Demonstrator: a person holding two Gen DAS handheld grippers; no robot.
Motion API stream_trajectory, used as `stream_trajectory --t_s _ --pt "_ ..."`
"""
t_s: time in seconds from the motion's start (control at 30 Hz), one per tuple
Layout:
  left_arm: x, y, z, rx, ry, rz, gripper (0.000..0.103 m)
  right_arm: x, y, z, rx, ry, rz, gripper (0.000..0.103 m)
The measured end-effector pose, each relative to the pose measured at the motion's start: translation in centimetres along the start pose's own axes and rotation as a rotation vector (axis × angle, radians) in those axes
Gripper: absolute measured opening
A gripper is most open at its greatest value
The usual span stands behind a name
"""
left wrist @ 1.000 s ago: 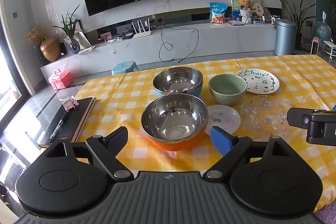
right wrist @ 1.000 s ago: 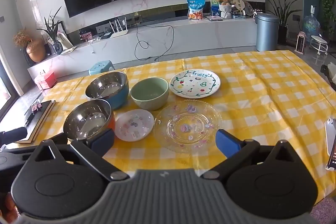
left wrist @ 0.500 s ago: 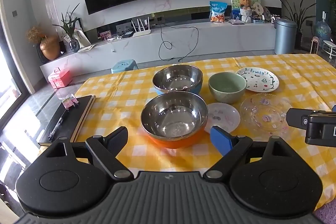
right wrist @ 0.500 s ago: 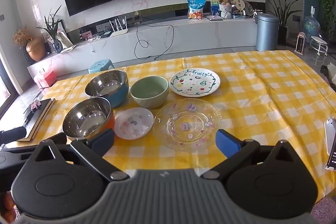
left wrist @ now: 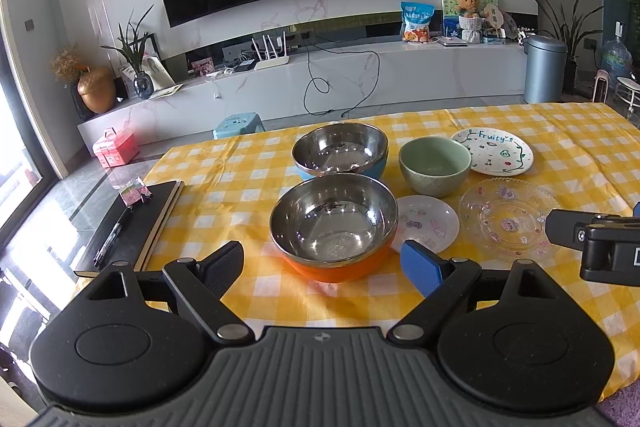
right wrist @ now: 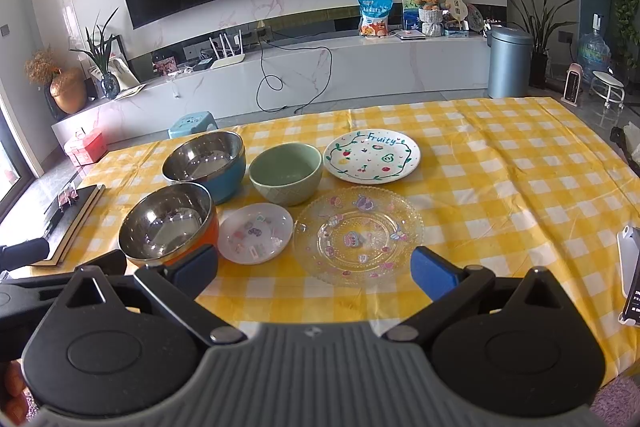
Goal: Organize plates and bowls
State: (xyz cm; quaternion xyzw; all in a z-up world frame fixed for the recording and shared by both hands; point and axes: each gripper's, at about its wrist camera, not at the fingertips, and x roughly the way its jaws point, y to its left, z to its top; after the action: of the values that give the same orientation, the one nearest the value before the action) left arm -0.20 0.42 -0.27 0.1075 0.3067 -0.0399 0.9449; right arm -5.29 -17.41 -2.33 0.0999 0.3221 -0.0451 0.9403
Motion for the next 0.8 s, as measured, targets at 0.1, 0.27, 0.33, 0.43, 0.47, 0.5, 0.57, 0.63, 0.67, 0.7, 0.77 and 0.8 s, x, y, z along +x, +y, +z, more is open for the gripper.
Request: stream_trajectory --t_s 0.1,0.27,0.33,0.43,0.47,0.5,0.57,0.63,0.67,0.7,0.77,0.8 --pt "0.01 0.01 0.01 0.0 0.0 -0.001 0.103 0.01 0.02 -0.05 0.001 0.0 0.001 0.1" --pt "0.0 0.0 0.03 0.0 0.001 0.0 0.103 0.13 0.07 -0.08 -0.002 0.0 -0.001 0.1" --pt "0.0 -0.01 0.02 0.0 0.002 0.001 0.103 0.23 0.06 -0.2 0.0 0.002 0.0 0.1" --pt "0.3 -0.19 -0.05 -0.003 0.003 0.003 0.103 0.27 0.08 -0.19 -0.001 0.003 -0.001 0.1" --pt "0.28 -0.2 -0.02 -0.002 0.003 0.002 0.103 0.27 0.07 -0.19 -0.001 0.003 0.0 0.1" --pt "0.12 -0.04 -0.11 -0.003 0.004 0.002 0.103 0.32 0.06 -0.25 -0.001 0.003 0.001 0.1" --pt "0.13 -0.04 -0.09 -0.002 0.003 0.002 0.103 0.23 0.11 -0.21 -0.002 0.003 0.001 0.1" --pt "0.13 -0.04 -0.11 -0.002 0.003 0.001 0.103 0.27 0.14 -0.28 -0.003 0.004 0.0 0.1" --pt "0.14 -0.05 -0.1 -0.002 0.003 0.002 0.103 0.3 0.16 -0.32 -0.003 0.004 0.0 0.1" --pt "0.14 -0.05 -0.11 -0.003 0.003 0.002 0.103 0.38 0.14 -0.36 -0.003 0.006 0.0 0.1" --pt "0.14 -0.05 -0.1 -0.003 0.003 0.002 0.103 0.51 0.14 -0.39 -0.004 0.008 -0.001 0.1" --pt "0.14 -0.05 -0.13 -0.003 0.003 0.002 0.103 0.28 0.15 -0.2 -0.005 0.009 -0.001 0.1"
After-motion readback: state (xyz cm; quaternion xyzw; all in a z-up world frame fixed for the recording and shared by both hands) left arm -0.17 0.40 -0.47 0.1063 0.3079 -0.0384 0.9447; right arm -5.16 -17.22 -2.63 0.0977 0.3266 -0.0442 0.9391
